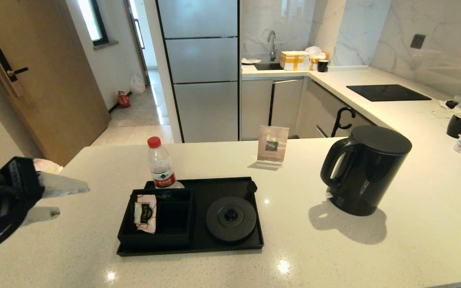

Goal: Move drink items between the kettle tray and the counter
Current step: Return the kettle to its original position

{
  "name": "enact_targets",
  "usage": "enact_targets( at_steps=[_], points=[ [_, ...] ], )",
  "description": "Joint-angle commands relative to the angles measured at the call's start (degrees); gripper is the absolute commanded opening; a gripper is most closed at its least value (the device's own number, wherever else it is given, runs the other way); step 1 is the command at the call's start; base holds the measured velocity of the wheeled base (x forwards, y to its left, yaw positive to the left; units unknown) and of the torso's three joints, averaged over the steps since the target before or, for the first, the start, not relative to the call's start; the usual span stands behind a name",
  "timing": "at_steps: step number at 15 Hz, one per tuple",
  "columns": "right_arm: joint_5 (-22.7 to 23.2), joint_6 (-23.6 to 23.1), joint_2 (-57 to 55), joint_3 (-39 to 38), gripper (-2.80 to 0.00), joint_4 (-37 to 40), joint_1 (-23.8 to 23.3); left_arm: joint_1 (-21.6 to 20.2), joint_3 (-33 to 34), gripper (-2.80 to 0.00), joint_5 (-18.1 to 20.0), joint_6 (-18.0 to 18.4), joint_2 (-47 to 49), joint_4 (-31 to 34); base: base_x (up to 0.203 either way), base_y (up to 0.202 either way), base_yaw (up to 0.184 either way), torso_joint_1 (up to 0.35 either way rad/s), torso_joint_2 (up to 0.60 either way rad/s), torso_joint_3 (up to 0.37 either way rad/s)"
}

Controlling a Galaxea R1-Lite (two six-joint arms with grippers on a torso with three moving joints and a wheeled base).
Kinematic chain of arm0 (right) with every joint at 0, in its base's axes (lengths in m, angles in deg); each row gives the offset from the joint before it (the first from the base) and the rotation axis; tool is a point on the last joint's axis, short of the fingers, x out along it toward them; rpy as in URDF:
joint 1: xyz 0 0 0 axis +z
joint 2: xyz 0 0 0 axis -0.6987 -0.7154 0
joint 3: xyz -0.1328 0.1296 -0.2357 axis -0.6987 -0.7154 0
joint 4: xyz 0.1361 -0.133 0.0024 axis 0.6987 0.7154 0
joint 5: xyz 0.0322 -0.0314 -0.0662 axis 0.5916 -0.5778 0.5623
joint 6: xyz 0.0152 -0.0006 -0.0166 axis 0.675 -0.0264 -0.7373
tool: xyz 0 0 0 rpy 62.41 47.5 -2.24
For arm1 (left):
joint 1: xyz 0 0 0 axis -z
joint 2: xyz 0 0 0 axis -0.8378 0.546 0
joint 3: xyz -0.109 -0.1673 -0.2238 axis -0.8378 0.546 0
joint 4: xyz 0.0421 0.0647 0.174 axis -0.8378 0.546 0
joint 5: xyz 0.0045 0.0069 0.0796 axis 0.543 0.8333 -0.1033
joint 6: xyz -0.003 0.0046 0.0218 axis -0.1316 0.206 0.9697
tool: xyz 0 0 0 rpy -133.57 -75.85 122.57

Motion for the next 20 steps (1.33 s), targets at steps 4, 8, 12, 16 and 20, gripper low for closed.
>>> enact_targets(
  at_steps=[4, 8, 12, 16, 20],
  points=[
    [-0.04, 0.02, -0.07, 0.00, -2.80, -0.02, 0.01, -5.07, -0.75, -2.80, -0.32, 8.57, -20.71, 14.20, 0.000, 0.000, 0.000, 0.000, 0.00, 0.000],
    [-0.04, 0.02, -0.07, 0.00, -2.80, -0.02, 0.01, -12.30, -6.46, -2.80, -0.50, 17.42, -35.18, 32.14, 0.000, 0.000, 0.000, 0.000, 0.00, 0.000],
    [-0.04, 0.02, -0.07, 0.00, -2.80, -0.02, 0.01, -13.19, -3.85, -2.80, -1.39, 21.18, -39.93, 34.53, 0.000, 0.000, 0.000, 0.000, 0.00, 0.000],
    [-0.04, 0.02, -0.07, 0.00, -2.80, -0.02, 0.01, -13.48, 16.15, -2.80, -3.08, 28.00, -58.69, 23.54, 0.000, 0.000, 0.000, 0.000, 0.00, 0.000],
    [0.04, 0.02, -0.07, 0.00, -2.80, -0.02, 0.01, -13.61, 41.82, -2.80, -7.34, 33.91, -65.51, -12.20, 0.000, 0.000, 0.000, 0.000, 0.00, 0.000]
  ],
)
